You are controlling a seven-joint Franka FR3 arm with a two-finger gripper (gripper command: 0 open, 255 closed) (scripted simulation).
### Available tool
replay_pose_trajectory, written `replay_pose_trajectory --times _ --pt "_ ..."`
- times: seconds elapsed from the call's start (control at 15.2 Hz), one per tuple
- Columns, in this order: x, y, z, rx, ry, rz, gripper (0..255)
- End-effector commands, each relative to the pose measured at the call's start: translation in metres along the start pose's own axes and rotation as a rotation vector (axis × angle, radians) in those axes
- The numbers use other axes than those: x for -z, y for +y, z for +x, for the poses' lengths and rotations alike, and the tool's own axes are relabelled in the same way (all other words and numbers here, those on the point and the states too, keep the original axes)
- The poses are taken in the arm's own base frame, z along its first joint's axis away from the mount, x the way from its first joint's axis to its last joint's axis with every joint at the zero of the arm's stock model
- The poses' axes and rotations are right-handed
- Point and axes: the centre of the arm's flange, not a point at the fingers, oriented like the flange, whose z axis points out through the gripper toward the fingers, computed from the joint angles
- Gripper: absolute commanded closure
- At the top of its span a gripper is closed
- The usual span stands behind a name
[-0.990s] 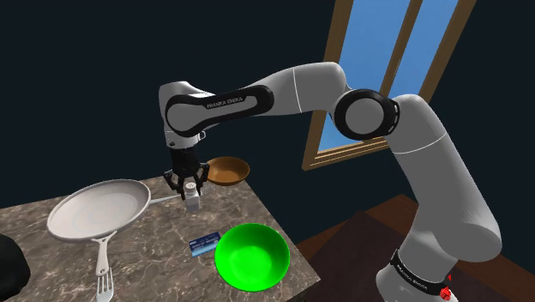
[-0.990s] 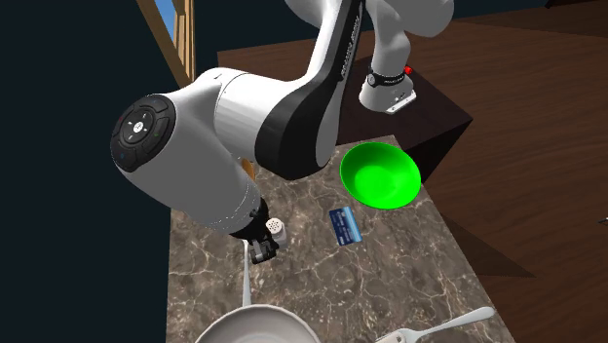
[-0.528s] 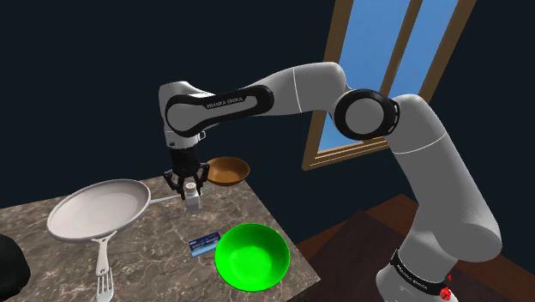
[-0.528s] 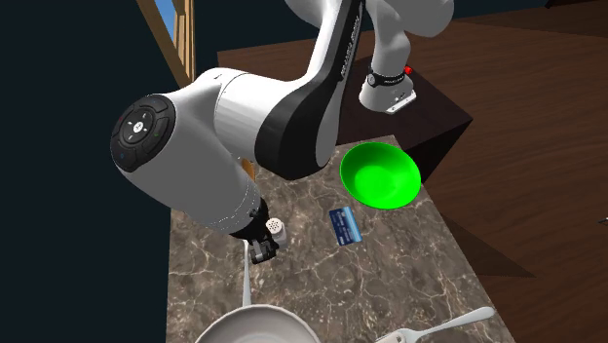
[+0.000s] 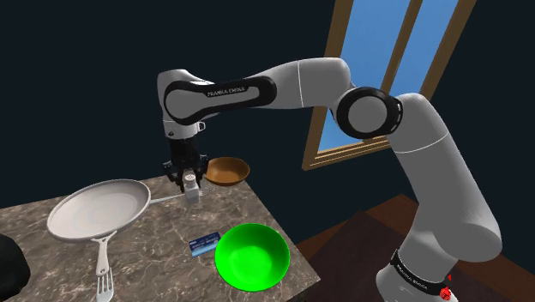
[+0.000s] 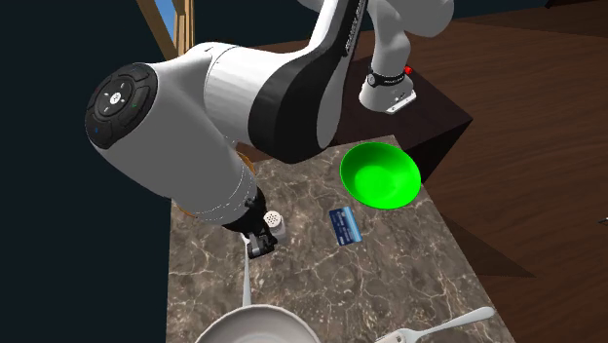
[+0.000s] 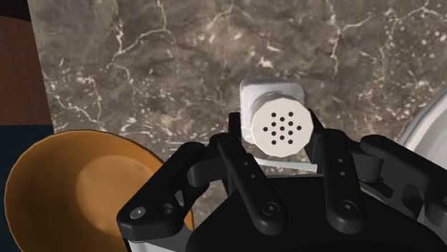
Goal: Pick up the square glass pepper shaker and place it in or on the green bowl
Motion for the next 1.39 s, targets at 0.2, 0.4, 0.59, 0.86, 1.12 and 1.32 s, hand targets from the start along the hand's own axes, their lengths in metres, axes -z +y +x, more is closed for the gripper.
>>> replay_pose_trajectory --times 0.2,0.4,0.59,0.86,1.12,1.32 --pt "0.027 0.000 -0.006 0.000 0.000 0.000 255" --pt "0.042 0.000 -0.010 0.000 0.000 0.000 255" --pt "0.057 0.000 -0.013 0.000 0.000 0.000 255" --pt "0.078 0.000 -0.018 0.000 0.000 0.000 255" --pt "0.086 0.004 -0.033 0.000 0.000 0.000 255" --pt "0.079 0.016 -0.070 0.000 0.000 0.000 255"
